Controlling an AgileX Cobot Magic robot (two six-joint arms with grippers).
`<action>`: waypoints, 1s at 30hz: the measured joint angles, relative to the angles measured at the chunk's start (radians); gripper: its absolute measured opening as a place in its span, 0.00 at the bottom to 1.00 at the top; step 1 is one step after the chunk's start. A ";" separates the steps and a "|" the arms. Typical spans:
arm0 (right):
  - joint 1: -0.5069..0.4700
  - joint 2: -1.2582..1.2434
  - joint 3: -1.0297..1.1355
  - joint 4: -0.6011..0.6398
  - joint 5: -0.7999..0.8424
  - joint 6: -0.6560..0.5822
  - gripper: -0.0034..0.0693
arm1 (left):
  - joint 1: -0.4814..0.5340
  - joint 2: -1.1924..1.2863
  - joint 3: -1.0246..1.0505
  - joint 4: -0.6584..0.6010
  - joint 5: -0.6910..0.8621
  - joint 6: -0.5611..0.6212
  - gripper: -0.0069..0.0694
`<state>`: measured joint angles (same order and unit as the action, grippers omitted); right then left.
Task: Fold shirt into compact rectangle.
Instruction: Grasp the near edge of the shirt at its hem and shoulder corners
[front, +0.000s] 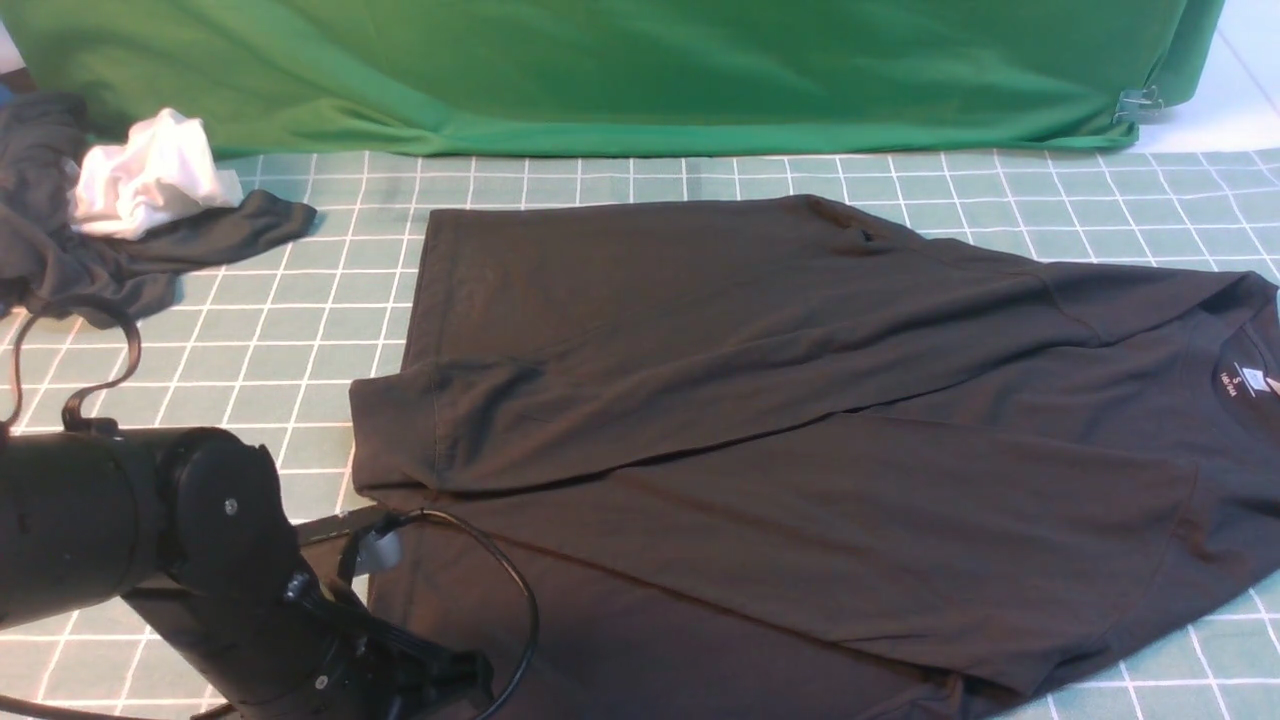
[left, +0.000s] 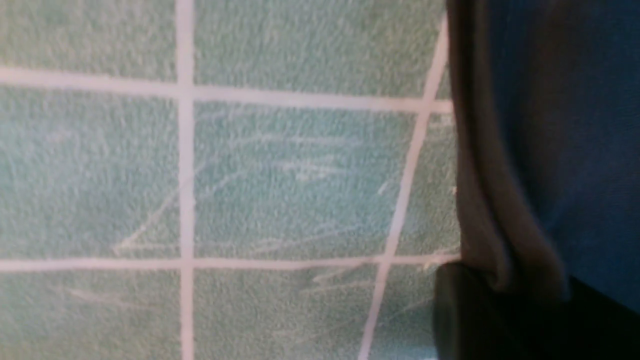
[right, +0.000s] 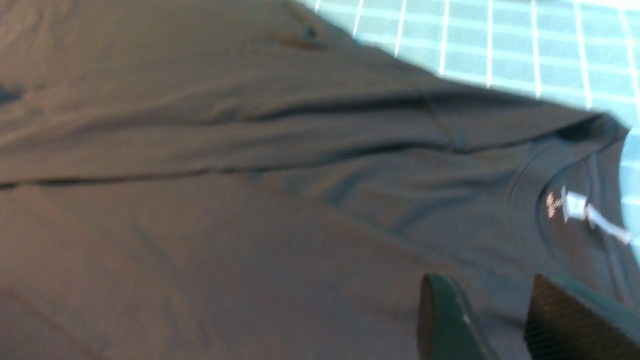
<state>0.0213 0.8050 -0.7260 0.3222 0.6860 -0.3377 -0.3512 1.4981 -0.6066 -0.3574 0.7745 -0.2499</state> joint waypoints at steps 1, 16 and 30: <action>0.000 0.000 0.000 0.000 0.019 0.000 0.38 | 0.000 -0.012 0.000 0.014 -0.002 0.004 0.16; 0.498 0.359 0.000 -0.190 0.140 0.076 0.82 | 0.074 -0.139 -0.071 0.208 0.139 0.011 0.11; 0.764 0.810 -0.009 -0.497 0.008 0.230 0.83 | 0.091 -0.140 0.002 0.250 0.102 0.011 0.11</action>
<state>0.7850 1.6150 -0.7349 -0.1743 0.6944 -0.1074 -0.2603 1.3586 -0.6047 -0.1077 0.8765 -0.2384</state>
